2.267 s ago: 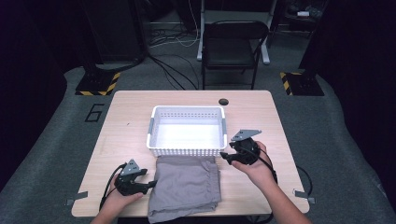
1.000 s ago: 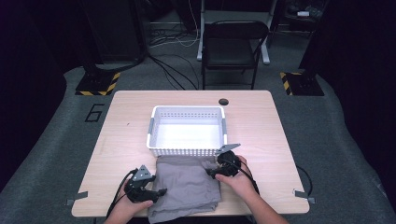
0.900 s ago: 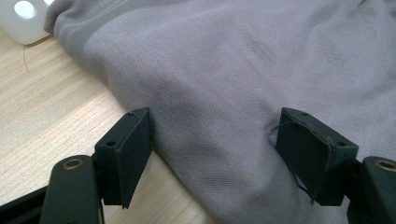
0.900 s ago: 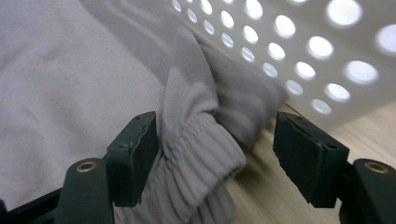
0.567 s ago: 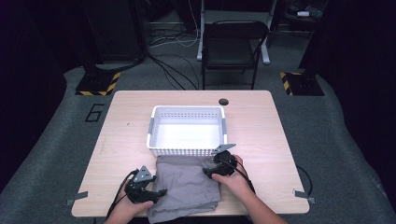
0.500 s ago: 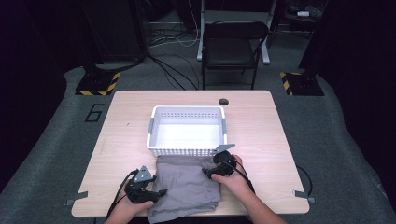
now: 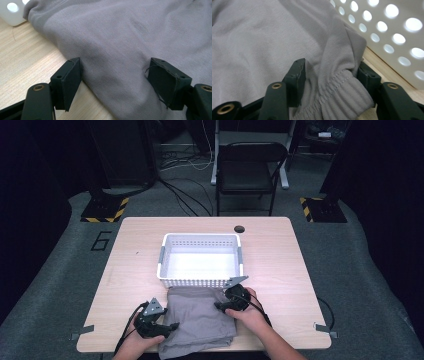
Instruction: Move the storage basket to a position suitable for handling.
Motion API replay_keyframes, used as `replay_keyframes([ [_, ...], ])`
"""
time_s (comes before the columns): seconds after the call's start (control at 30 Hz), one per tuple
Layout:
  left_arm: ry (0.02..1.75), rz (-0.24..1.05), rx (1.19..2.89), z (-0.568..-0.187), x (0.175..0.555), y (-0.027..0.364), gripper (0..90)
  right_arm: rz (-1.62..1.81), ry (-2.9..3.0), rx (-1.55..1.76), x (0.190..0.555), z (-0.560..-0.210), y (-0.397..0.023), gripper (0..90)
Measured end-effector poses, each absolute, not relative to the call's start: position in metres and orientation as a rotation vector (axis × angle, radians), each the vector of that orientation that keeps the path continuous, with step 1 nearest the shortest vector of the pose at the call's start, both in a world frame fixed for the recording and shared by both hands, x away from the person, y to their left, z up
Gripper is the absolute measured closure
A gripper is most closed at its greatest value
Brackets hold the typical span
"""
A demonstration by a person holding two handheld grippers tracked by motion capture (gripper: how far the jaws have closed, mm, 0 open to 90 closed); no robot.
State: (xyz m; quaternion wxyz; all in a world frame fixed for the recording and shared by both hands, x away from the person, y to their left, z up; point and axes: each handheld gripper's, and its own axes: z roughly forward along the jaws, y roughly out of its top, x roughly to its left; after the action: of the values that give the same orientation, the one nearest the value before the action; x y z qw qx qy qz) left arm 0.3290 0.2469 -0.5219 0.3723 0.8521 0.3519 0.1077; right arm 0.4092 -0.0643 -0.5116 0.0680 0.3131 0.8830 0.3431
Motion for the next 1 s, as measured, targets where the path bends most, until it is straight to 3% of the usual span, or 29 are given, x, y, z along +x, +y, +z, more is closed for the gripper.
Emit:
replay_keyframes([
  [0.27,0.961,0.254,2.16,-0.52,0.33,0.248,25.2,1.02,2.659,0.914,0.407,-0.511,-0.063,55.8],
  [0.5,1.04,0.286,2.138,-0.519,0.334,0.243,24.8,1.059,2.667,0.932,0.404,-0.512,-0.062,68.8],
  [0.63,1.035,0.327,2.169,-0.519,0.331,0.237,25.6,1.044,2.679,0.911,0.403,-0.511,-0.062,70.9],
  [0.9,1.059,0.35,2.161,-0.518,0.324,0.232,39.2,1.045,2.674,0.92,0.402,-0.511,-0.062,71.0],
  [1.0,1.097,0.322,2.129,-0.517,0.326,0.234,53.3,1.05,2.67,0.922,0.402,-0.511,-0.062,71.3],
])
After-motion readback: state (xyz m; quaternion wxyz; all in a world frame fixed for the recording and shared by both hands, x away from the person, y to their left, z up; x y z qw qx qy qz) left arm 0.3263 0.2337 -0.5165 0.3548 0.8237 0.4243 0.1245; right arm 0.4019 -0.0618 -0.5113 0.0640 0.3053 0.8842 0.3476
